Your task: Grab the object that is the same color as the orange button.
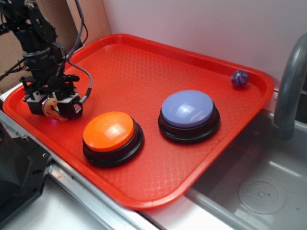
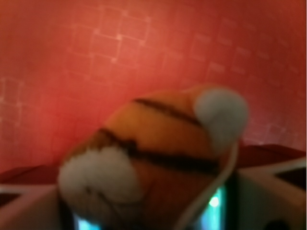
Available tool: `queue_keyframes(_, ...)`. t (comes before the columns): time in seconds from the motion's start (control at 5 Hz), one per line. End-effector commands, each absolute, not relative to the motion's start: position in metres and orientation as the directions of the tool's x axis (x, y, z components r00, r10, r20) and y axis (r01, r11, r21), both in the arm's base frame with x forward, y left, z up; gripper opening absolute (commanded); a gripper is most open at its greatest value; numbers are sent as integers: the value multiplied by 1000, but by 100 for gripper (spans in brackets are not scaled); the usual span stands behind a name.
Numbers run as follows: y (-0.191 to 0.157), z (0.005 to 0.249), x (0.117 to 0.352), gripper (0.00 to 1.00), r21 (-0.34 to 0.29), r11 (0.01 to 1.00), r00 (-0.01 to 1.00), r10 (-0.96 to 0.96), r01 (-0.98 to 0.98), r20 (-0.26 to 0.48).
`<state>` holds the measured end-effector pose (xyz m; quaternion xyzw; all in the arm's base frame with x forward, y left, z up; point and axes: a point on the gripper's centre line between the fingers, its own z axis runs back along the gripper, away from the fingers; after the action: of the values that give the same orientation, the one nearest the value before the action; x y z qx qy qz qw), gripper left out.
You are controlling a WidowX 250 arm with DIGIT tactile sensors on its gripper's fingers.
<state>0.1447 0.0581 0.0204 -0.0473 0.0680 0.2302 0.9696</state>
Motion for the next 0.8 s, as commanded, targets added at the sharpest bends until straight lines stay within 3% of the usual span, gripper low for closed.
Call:
queue_keyframes(0.0, 51, 126, 157, 0, -89, 971, 974, 219, -223, -55)
queue_keyframes(0.2, 58, 169, 167, 0, -91, 978, 982, 189, -188, 2)
queue_keyframes(0.6, 53, 179, 196, 0, 88, 994, 996, 54, -61, 75)
